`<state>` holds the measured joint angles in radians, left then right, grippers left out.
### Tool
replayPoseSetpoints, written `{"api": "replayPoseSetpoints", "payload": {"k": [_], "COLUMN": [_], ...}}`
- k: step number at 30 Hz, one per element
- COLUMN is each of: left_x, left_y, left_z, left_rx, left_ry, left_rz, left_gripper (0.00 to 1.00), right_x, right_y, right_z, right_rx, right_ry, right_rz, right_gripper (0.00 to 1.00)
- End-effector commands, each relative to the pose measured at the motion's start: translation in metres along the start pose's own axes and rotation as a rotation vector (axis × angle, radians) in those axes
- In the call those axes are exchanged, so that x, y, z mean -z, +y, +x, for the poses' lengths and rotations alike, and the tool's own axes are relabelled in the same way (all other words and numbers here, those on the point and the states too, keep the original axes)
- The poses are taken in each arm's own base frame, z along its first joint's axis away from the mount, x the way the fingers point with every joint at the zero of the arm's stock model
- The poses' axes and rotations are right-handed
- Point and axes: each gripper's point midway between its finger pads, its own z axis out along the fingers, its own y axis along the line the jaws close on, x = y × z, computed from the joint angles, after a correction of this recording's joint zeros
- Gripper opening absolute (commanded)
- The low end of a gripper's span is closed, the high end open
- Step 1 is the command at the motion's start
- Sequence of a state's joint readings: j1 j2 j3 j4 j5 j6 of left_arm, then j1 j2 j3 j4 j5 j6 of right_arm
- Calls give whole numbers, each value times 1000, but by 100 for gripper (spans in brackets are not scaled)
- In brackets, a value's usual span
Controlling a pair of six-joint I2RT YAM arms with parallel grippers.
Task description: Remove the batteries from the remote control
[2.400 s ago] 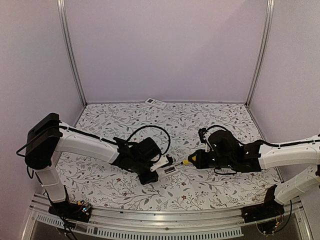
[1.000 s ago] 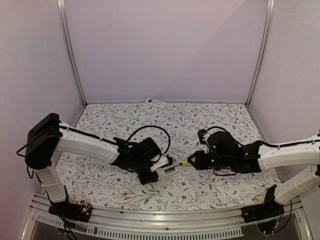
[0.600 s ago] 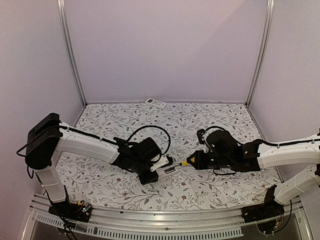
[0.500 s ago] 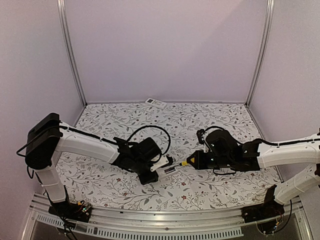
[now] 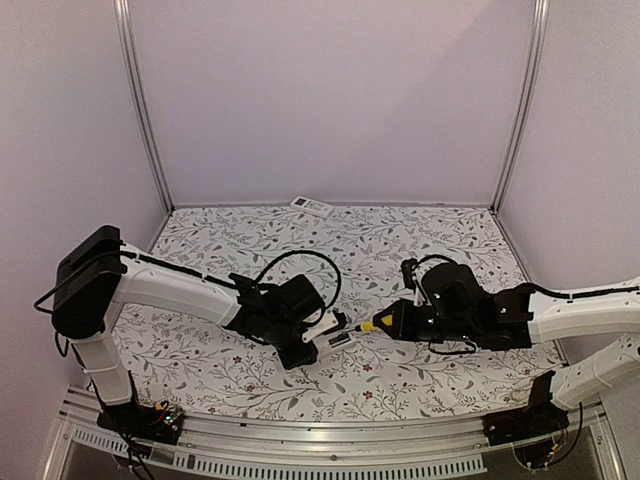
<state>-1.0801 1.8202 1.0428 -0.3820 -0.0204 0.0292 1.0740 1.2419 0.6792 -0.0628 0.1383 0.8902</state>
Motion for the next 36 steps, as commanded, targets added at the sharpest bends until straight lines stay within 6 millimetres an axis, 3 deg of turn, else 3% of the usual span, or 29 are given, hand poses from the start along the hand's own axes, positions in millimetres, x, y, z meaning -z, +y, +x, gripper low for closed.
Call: {"api": "replayPoseSetpoints", "payload": {"k": [1,15,21,28,36], "left_x": [-11,-10,-8,-4,1], "left_y": [-11,-14,-26,-35,-42], "left_z": [12,10,6,1,-7], "left_rx": [-8,0,2,27,54], "left_ry": [56,51,36,17,-13], "left_rz": [8,26,94,154,224], "left_gripper": [20,20,19,18,17], "right_x": [-10,-25,-29,-29,-41], "right_y": [-6,-39,-57,-64,-66], "right_z": [10,25,39,41,44], "right_rx": [-35,-59,-121,-223,-224], "right_ry": [4,9,-43,-139,-150], "right_rz": [36,215,249,209,213], "right_gripper": [0,0,0,0,0]}}
